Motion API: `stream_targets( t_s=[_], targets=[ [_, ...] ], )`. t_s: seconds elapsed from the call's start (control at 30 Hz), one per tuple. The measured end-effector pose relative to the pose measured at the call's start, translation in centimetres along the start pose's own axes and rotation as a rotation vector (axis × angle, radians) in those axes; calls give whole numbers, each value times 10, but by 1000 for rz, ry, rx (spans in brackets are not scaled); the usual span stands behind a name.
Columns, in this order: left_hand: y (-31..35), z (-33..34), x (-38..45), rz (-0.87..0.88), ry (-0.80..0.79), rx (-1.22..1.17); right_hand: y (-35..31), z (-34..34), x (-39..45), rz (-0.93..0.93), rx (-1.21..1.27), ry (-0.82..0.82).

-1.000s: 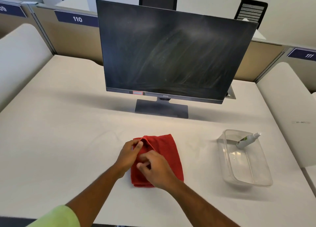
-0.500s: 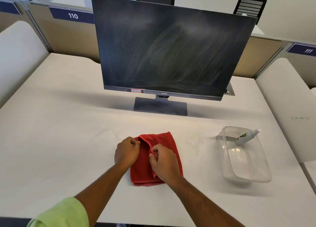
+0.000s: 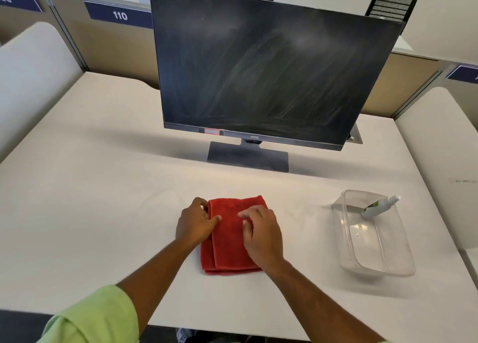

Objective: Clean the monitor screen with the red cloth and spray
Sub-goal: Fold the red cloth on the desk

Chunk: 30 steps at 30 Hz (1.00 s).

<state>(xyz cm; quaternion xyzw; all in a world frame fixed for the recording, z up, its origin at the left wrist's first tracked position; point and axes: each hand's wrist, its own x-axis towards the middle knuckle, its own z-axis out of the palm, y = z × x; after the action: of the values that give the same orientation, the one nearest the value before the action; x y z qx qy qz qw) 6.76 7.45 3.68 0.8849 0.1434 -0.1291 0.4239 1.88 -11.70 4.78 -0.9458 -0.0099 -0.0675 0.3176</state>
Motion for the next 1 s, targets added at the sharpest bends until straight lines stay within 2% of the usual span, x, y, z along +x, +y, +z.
stream_targets(
  t_s=[0.17, 0.27, 0.33, 0.4, 0.47, 0.57, 0.63, 0.7, 0.9, 1.0],
  targets=[
    [-2, 3, -2, -37, 4, -79, 16, 4, 3, -103, -257, -200],
    [-9, 0, -6, -20, 42, 27, 31, 14, -3, -101, -373, -414],
    [-10, 1, -11, 10, 111, 122, 40, 22, -11, -103, -412, -452],
    [-5, 5, -20, 104, 218, 233, 42, 26, -15, -92, -422, -438],
    [-1, 13, -29, 276, 268, 340, 40, 27, -16, -72, -416, -438],
    [-8, 29, -36, 481, 107, 460, 36, 20, -18, -54, -392, -438],
    [-17, 39, -34, 501, -22, 539, 34, 7, -16, -11, -312, -383],
    [-27, 44, -30, 491, -73, 600, 33, -12, -14, 55, -204, -260],
    [-24, 45, -19, 537, -69, 701, 63, -95, 3, 202, -16, 251],
    [-18, 48, -18, 551, -60, 705, 90, -128, 17, 391, 113, 438]
  ],
)
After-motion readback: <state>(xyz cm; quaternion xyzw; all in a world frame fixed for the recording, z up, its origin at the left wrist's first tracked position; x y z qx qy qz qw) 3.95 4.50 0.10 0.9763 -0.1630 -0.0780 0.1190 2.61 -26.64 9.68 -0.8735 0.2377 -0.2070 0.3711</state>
